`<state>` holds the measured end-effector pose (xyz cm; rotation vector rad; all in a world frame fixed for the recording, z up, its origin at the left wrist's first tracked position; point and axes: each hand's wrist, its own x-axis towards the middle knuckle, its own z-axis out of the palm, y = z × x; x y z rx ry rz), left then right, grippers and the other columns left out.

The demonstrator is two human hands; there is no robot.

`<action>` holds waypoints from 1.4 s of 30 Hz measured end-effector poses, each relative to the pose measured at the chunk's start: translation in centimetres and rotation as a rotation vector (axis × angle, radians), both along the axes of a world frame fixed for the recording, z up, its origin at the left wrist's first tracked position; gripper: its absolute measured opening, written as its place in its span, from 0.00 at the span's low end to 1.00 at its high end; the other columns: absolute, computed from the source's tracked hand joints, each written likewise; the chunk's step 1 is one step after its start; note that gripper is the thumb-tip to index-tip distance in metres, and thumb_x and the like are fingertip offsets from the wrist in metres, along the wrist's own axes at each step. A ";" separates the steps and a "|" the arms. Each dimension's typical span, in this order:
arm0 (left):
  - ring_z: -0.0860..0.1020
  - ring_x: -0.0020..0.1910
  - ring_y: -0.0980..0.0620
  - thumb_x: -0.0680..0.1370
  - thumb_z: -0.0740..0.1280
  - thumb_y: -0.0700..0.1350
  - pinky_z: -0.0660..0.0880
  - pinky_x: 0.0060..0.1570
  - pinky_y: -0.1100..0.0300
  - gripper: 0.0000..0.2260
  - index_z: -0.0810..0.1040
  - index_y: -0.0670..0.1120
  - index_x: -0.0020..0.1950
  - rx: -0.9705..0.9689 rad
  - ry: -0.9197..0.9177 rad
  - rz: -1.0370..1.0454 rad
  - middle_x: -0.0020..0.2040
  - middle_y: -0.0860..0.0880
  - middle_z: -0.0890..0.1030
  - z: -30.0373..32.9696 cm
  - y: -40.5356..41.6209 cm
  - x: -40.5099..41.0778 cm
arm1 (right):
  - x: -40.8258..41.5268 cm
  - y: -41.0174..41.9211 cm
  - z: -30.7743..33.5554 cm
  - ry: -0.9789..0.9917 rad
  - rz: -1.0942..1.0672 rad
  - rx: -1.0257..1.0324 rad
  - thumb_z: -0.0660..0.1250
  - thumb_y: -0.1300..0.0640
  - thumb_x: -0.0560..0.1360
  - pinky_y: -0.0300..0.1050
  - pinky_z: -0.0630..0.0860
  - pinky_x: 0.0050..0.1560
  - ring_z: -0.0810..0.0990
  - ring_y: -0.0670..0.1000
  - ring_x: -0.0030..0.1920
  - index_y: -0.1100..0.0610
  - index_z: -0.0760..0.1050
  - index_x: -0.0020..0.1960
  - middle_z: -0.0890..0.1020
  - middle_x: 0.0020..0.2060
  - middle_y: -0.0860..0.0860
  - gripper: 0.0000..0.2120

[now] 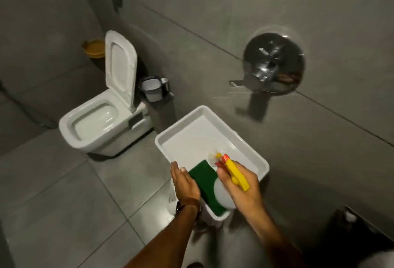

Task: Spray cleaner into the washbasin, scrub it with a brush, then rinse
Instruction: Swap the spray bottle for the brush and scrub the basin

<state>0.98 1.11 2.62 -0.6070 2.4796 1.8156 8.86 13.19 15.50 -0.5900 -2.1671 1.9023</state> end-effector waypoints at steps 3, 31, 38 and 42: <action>0.61 0.76 0.45 0.84 0.49 0.50 0.55 0.73 0.61 0.24 0.52 0.44 0.80 0.044 -0.081 0.124 0.80 0.45 0.55 -2.5 -0.4 -1.3 | -7.0 -1.6 -2.3 0.046 0.033 -0.076 0.76 0.57 0.75 0.36 0.80 0.57 0.85 0.45 0.58 0.54 0.84 0.62 0.88 0.54 0.45 0.15; 0.78 0.56 0.48 0.83 0.56 0.48 0.70 0.55 0.62 0.19 0.62 0.52 0.75 0.151 -0.091 0.235 0.58 0.48 0.80 -7.6 1.3 -2.9 | -7.5 4.8 -18.1 -0.727 0.241 1.011 0.64 0.45 0.82 0.49 0.77 0.57 0.81 0.52 0.55 0.53 0.75 0.60 0.82 0.55 0.51 0.14; 0.54 0.79 0.49 0.84 0.54 0.45 0.50 0.73 0.66 0.26 0.51 0.42 0.80 0.021 -0.078 0.142 0.80 0.45 0.54 -5.4 0.9 -1.6 | -5.8 4.9 -14.3 -0.604 0.091 0.857 0.62 0.52 0.84 0.54 0.79 0.45 0.85 0.61 0.47 0.56 0.68 0.50 0.85 0.44 0.56 0.08; 0.52 0.79 0.48 0.82 0.57 0.40 0.47 0.71 0.69 0.27 0.50 0.39 0.79 -0.069 -0.073 0.004 0.81 0.43 0.51 -2.7 2.4 1.7 | -2.6 5.3 -10.2 -0.596 0.137 0.858 0.61 0.52 0.83 0.53 0.79 0.46 0.85 0.62 0.51 0.55 0.69 0.54 0.85 0.49 0.56 0.06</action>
